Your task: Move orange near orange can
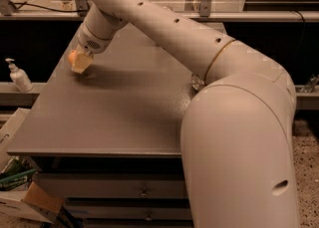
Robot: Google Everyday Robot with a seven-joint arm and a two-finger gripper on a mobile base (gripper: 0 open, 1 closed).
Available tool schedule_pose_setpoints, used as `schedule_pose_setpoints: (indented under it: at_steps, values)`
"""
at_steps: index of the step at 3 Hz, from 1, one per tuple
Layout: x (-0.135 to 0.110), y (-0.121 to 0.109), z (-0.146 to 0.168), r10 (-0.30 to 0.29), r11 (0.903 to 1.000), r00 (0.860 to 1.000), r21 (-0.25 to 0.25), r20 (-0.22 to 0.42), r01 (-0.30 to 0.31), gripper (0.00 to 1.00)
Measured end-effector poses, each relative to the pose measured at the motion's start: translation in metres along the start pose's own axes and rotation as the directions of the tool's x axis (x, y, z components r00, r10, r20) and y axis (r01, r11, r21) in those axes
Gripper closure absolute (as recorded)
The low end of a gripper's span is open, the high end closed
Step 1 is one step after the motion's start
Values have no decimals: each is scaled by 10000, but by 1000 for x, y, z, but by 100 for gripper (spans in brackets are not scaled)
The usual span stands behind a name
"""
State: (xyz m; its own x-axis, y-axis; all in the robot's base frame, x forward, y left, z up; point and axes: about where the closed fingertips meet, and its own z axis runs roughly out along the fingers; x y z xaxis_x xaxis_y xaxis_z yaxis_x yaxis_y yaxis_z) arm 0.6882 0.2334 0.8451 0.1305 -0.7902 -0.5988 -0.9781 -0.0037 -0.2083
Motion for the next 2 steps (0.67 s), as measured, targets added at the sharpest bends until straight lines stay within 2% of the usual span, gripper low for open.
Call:
schedule_pose_setpoints:
  at_steps: [1,2]
  values:
    - [6,-1,-23,66,9993,10000,372,44,-68,100]
    - [17,-3,-52,127,9963,9999,846,-11,-125,100]
